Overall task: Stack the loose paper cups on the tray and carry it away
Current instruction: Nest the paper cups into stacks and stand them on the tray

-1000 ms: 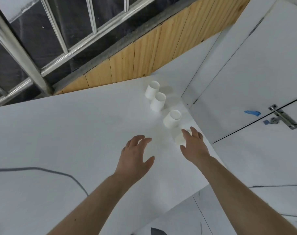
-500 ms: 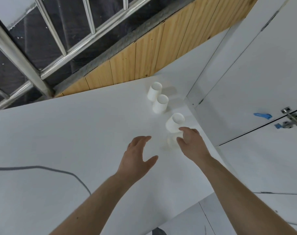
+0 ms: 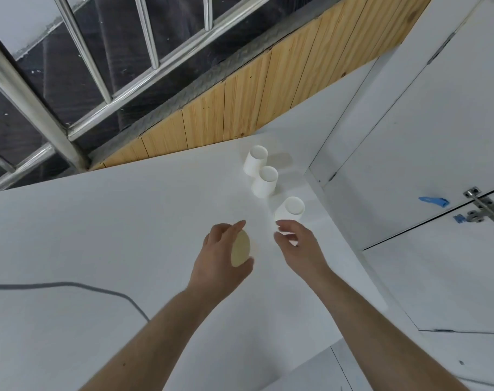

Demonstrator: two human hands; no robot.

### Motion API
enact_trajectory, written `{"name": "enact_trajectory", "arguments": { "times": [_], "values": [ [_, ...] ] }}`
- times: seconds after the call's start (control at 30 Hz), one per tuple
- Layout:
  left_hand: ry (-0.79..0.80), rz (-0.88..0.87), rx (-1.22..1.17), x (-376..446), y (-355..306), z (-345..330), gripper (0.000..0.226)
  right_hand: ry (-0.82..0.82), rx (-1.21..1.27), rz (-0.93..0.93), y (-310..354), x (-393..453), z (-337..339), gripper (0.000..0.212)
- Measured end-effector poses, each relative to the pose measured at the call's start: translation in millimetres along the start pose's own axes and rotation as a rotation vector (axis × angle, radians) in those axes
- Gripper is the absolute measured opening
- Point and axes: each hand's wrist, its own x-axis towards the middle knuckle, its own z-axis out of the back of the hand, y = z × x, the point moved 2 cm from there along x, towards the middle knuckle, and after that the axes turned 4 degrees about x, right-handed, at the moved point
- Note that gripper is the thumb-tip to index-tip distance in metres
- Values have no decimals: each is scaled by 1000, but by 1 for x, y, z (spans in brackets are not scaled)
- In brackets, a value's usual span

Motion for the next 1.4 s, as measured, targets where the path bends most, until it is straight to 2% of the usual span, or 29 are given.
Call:
{"name": "enact_trajectory", "arguments": {
  "times": [0.1, 0.2, 0.43, 0.63, 0.77, 0.83, 0.9, 0.97, 1.03, 1.1, 1.17, 1.23, 1.33, 1.4],
  "values": [
    [76, -10, 313, 1, 16, 1, 74, -63, -388, 188, -9, 19, 10, 46],
    [154, 21, 470, 2, 29, -2, 71, 15, -661, 122, -10, 44, 13, 60],
    [181, 57, 506, 8, 46, -8, 69, 79, -820, 42, -6, 81, 8, 64],
    [149, 27, 498, 11, 51, -8, 76, 53, -754, 107, -5, 87, 3, 50],
    [76, 6, 415, 10, 49, -6, 87, 40, -614, 110, -3, 80, 2, 44],
    [20, 11, 294, 12, 43, -3, 87, -9, -396, 82, 3, 74, 1, 40],
    [-53, 32, 111, 14, 32, 2, 87, -27, 38, -36, 13, 64, -1, 31],
    [-106, 43, -39, 17, 21, 8, 88, 45, 460, -208, 25, 52, -5, 22],
    [-126, 27, -143, 18, 12, 12, 87, 168, 684, -313, 34, 39, -11, 21],
    [-140, -1, -205, 18, 6, 14, 81, 258, 772, -355, 37, 29, -15, 24],
    [-160, -15, -231, 16, 3, 15, 74, 294, 800, -376, 36, 22, -17, 26],
    [-176, -20, -239, 13, 2, 15, 71, 270, 710, -337, 35, 18, -17, 25],
    [-188, -65, -166, 9, 4, 11, 72, 91, 328, -71, 35, 11, -12, 14],
    [-183, -91, -80, 8, 4, 8, 74, 6, 159, 128, 37, 2, -9, 7]
  ]
}}
